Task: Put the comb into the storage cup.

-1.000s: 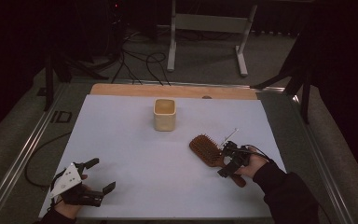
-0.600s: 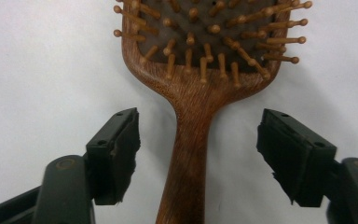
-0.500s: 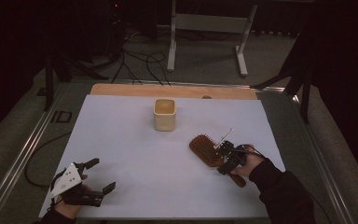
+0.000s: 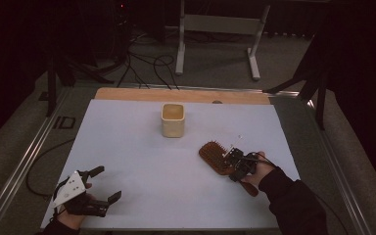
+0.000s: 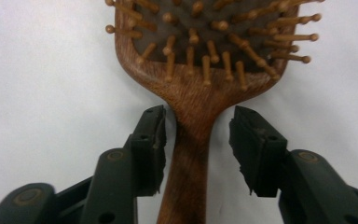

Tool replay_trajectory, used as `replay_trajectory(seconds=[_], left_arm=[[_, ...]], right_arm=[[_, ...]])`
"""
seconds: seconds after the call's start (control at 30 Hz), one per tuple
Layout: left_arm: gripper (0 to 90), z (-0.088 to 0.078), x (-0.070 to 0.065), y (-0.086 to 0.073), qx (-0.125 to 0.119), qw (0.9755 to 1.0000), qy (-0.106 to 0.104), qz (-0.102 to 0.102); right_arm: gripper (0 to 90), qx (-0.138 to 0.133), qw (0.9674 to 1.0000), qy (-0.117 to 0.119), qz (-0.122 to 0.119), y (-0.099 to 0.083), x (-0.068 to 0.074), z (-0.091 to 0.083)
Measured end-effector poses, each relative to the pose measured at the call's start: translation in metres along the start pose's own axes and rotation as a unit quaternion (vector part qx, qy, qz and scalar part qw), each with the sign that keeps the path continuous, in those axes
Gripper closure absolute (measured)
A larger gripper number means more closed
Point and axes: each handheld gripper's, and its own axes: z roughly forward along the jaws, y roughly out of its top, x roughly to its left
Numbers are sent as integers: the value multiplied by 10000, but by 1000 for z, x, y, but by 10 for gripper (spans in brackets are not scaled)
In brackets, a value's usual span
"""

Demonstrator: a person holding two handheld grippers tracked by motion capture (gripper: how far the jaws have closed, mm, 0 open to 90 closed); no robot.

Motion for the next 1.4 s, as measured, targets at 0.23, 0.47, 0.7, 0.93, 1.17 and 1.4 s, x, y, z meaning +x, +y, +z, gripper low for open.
replay_trajectory(seconds=[0.23,0.47,0.7,0.93,1.17,1.4], left_arm=[[1,0,0,0,-4,10000,1,-1],[1,0,0,0,-4,10000,-2,-1],[1,0,0,0,10,10000,-11,2],[1,0,0,0,0,10000,-10,-19],[1,1,1,-1,17,10000,-22,-39],[1,1,1,-1,19,10000,-20,-49]], right_arm=[[617,76,9999,56,89,1,0,2],[651,179,9998,-97,-28,3,3,2],[680,224,9996,-177,87,4,7,2],[726,193,9997,-84,145,3,6,2],[732,33,9998,-43,209,-1,5,3],[734,-76,9996,-34,254,-4,5,3]])
